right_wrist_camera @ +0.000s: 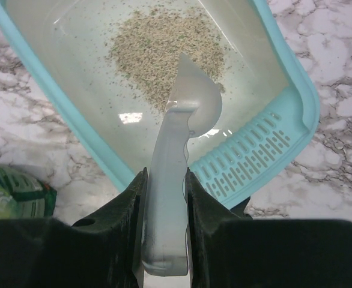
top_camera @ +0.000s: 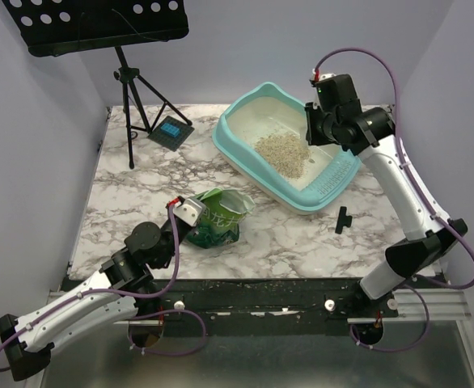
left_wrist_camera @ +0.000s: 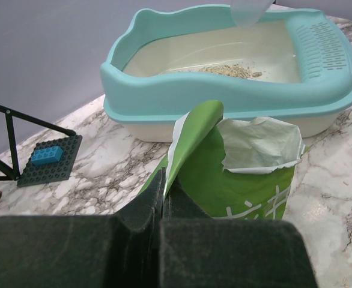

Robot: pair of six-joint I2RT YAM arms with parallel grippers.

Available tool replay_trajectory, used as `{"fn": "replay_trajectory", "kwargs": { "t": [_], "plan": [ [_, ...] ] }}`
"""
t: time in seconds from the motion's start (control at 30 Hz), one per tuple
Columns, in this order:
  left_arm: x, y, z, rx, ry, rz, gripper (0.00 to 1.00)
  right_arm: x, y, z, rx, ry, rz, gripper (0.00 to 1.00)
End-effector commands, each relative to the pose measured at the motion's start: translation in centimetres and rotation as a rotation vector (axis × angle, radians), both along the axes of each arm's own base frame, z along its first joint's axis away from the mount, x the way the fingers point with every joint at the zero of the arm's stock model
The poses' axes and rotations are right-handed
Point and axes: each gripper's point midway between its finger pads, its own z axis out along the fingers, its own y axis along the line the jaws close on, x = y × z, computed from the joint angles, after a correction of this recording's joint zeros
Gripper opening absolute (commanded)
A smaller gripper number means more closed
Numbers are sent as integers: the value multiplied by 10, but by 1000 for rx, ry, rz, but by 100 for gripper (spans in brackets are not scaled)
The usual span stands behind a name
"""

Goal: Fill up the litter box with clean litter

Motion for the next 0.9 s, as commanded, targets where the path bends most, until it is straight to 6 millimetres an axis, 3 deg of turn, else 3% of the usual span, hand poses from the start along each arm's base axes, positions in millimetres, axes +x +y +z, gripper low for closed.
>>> {"fn": "replay_trajectory", "kwargs": {
  "t": [0.0,0.17,0.37,0.53,0.63,0.87],
  "plan": [
    [0,4,18,-39,-26,16,0,-44,2,31,6,-41,86,0],
    [0,4,19,-42,-25,15,0,-102,47,51,257,-28,378,1],
    [0,4,19,-39,-24,15,0,-170,67,53,399,89,629,0],
    [1,7,19,-37,-25,30,0,-204,76,51,476,139,715,0],
    [1,8,20,-38,-28,32,0,-212,85,52,511,149,757,1],
    [-1,10,23,-49,-34,33,0,-196,103,44,510,164,745,1]
  ]
}}
